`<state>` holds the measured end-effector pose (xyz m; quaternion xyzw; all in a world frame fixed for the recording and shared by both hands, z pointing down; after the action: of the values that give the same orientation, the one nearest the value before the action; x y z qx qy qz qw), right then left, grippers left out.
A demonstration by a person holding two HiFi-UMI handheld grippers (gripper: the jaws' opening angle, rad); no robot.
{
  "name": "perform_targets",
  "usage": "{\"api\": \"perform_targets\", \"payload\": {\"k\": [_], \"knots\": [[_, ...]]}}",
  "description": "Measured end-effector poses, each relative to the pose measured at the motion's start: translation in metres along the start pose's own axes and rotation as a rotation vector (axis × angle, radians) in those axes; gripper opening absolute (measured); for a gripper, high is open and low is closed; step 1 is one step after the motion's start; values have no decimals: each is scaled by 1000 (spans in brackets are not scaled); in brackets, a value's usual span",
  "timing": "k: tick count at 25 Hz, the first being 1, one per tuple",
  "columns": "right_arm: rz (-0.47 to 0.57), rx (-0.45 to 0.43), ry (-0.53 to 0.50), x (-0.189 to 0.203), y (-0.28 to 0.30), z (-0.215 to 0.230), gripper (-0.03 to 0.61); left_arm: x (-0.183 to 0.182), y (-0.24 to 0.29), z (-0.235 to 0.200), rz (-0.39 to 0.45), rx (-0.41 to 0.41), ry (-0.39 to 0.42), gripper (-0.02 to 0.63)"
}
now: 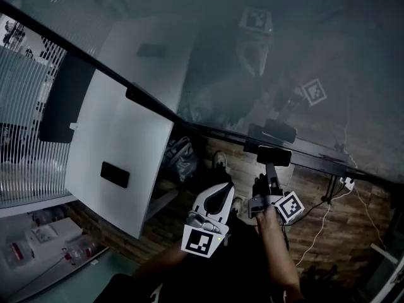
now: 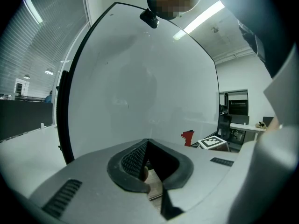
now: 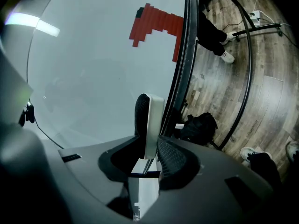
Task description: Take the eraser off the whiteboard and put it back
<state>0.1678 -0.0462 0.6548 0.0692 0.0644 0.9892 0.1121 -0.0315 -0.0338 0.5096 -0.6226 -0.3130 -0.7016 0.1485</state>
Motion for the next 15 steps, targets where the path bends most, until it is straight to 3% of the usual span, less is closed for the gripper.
{"api": "perform_targets", "payload": {"k": [8, 11, 15], "knots": [[3, -49, -35, -8, -17, -27, 121, -20, -8, 11, 62, -19, 13, -3], [8, -72, -38, -12, -25, -37, 121, -25, -15, 19, 83, -52, -86, -3], [4, -101, -64, -14, -39, -49, 121, -27, -22, 26, 50, -54, -121, -3]]}}
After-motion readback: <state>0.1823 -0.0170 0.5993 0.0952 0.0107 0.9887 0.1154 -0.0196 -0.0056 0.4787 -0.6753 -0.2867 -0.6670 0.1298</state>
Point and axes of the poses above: the fingertips, and each gripper's own axes: y forward along the fingers, z to its right, x out of its underside, the point moved 7 cm from there along -y, backward along the fingers, and after that the axes turned 6 degrees about -x, right-handed, at the moved point
